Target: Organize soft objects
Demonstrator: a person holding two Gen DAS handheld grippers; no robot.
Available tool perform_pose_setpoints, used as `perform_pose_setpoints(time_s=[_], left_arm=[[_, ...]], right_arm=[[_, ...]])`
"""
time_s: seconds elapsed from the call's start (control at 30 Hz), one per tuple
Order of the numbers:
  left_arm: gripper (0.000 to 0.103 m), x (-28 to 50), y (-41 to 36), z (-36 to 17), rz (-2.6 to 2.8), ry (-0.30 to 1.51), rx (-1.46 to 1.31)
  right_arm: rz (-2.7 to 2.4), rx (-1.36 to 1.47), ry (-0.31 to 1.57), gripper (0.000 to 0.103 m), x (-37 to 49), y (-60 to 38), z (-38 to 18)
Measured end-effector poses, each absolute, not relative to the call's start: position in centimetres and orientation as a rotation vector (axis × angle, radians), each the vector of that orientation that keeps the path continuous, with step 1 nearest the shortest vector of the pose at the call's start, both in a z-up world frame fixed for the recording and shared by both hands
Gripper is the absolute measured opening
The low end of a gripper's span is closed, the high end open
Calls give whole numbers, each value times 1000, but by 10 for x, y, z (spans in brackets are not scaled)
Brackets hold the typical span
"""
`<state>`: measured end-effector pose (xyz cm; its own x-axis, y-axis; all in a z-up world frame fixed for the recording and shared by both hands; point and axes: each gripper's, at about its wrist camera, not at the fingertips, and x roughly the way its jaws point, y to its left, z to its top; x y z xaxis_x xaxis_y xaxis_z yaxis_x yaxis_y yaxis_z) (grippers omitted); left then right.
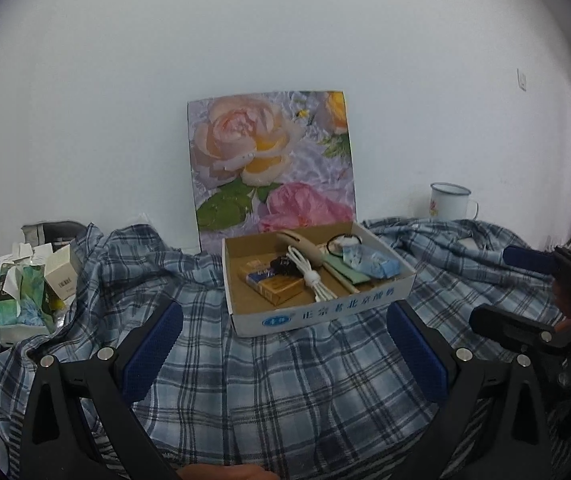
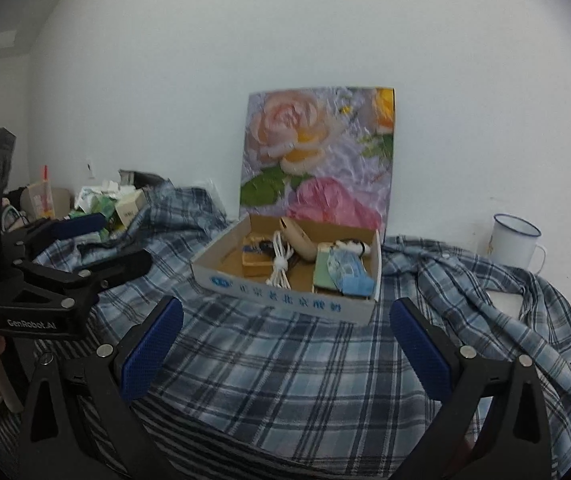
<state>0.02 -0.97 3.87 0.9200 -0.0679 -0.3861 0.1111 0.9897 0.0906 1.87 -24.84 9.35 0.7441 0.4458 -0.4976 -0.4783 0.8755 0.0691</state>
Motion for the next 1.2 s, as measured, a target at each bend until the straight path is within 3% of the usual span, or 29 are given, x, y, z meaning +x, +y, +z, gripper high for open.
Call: perform_pose_setpoints(time_s=[0.43,1.2], left_arm=[[103,21,-8,14,-122,516,93],[103,16,-9,13,-111,510,110]], right_arm=[[497,-72,651,103,36,-242,67],[499,-112,734,103,45,-232,53]])
